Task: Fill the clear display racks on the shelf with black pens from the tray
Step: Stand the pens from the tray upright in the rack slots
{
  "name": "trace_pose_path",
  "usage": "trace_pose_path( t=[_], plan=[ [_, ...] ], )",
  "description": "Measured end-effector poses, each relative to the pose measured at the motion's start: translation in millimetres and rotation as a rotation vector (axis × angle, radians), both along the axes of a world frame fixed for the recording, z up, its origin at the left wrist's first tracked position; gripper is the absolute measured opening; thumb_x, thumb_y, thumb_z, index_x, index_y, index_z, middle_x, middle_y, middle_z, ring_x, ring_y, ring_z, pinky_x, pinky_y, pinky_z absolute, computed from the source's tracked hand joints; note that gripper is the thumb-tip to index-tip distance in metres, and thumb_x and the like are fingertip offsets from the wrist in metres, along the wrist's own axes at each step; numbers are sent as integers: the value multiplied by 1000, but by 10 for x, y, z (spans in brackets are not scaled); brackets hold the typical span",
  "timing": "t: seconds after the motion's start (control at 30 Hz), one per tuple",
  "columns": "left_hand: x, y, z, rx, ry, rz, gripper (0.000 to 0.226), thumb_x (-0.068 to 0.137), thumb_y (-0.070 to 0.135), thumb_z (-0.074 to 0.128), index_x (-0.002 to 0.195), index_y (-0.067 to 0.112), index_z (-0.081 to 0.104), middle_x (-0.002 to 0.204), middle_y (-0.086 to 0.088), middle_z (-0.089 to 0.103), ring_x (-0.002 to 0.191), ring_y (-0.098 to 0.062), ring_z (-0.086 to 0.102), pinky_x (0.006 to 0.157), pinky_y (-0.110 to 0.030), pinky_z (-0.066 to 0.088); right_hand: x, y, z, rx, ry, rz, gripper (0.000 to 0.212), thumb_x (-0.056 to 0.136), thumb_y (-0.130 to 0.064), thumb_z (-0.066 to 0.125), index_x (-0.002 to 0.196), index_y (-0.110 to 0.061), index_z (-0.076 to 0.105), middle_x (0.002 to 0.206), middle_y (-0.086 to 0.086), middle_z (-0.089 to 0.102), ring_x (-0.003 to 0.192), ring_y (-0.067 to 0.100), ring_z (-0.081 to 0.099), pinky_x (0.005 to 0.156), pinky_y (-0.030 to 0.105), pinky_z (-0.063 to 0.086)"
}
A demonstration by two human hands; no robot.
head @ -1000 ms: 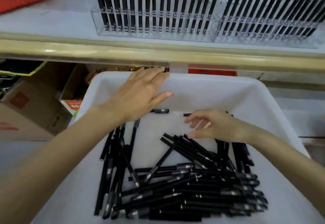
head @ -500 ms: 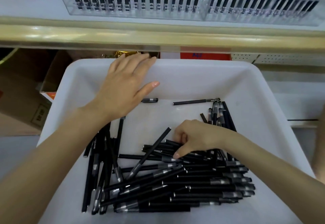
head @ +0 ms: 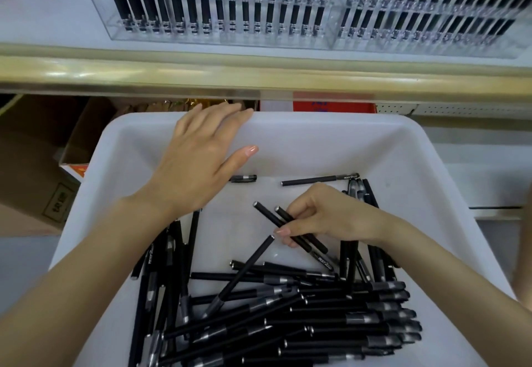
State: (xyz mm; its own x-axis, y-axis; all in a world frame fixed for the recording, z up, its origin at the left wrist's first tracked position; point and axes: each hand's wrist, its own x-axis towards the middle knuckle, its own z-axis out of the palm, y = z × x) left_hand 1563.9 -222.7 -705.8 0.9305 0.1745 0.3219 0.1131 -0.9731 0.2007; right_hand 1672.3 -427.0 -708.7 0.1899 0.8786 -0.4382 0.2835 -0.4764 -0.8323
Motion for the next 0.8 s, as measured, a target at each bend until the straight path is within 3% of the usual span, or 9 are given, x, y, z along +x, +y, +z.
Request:
trace_pose_path(
  t=[0.13, 0.2, 0.27, 0.37, 0.47, 0.57, 0.7, 0.8],
  plan=[
    [-9, -13, 1, -56, -32, -6, 61, 97, 52, 24, 143, 18, 42, 147, -2, 41, 139, -17, 31, 117, -33, 6, -1, -1, 37, 41, 107, -133, 22, 88, -19, 68, 82, 2, 73, 77, 10, 73, 74, 19, 70, 75, 24, 55],
    [-23, -51, 30, -189, -90, -8, 57, 96, 51, 26, 138, 19, 49, 145, 2, 43, 138, -11, 31, 118, -30, 7, -7, -2, 66, 56, 146, -179, 28, 87, -19, 68, 89, 8, 71, 82, 14, 74, 75, 21, 71, 75, 25, 56],
    [-40, -101, 109, -383, -158, -40, 50, 95, 48, 32, 127, 22, 59, 135, 9, 51, 130, -6, 40, 114, -28, 21, -16, 4, 113, 74, 197, -230, 29, 87, -19, 67, 94, 9, 70, 86, 17, 74, 76, 22, 71, 74, 25, 57],
    [-55, -174, 250, -588, -168, -110, 40, 90, 47, 41, 107, 24, 69, 103, 17, 65, 100, -4, 59, 87, -18, 44, -31, 18, 173, 126, 248, -290, 13, 87, -18, 66, 86, -9, 76, 87, 17, 74, 76, 23, 71, 75, 26, 56],
    [-32, -215, 313, -705, -103, -113, 33, 85, 51, 50, 95, 28, 71, 92, 19, 67, 83, -7, 62, 66, -14, 45, -21, 10, 199, 176, 269, -335, 15, 86, -16, 66, 91, -5, 75, 82, 15, 73, 71, 18, 69, 72, 22, 53],
    [-25, -247, 289, -872, -8, -104, 22, 86, 43, 65, 90, 24, 74, 83, 9, 69, 67, -7, 62, 57, -13, 45, -11, 0, 219, 195, 261, -337, 22, 84, -18, 67, 95, -1, 74, 82, 16, 73, 70, 18, 68, 71, 21, 52],
    [-37, -257, 261, -1025, 89, -127, 9, 82, 16, 68, 83, 9, 73, 70, -5, 68, 54, -9, 58, 49, -21, 47, -34, 15, 239, 210, 264, -321, 13, 86, -17, 67, 79, -16, 77, 87, 21, 72, 72, 19, 68, 71, 22, 53],
    [-24, -221, 252, -1103, 104, -80, 9, 82, 6, 68, 81, -2, 70, 64, -7, 67, 50, -10, 56, 47, -20, 47, 1, -8, 220, 183, 243, -332, 16, 88, -18, 65, 90, -5, 75, 84, 17, 73, 71, 18, 69, 69, 22, 53]
  ],
)
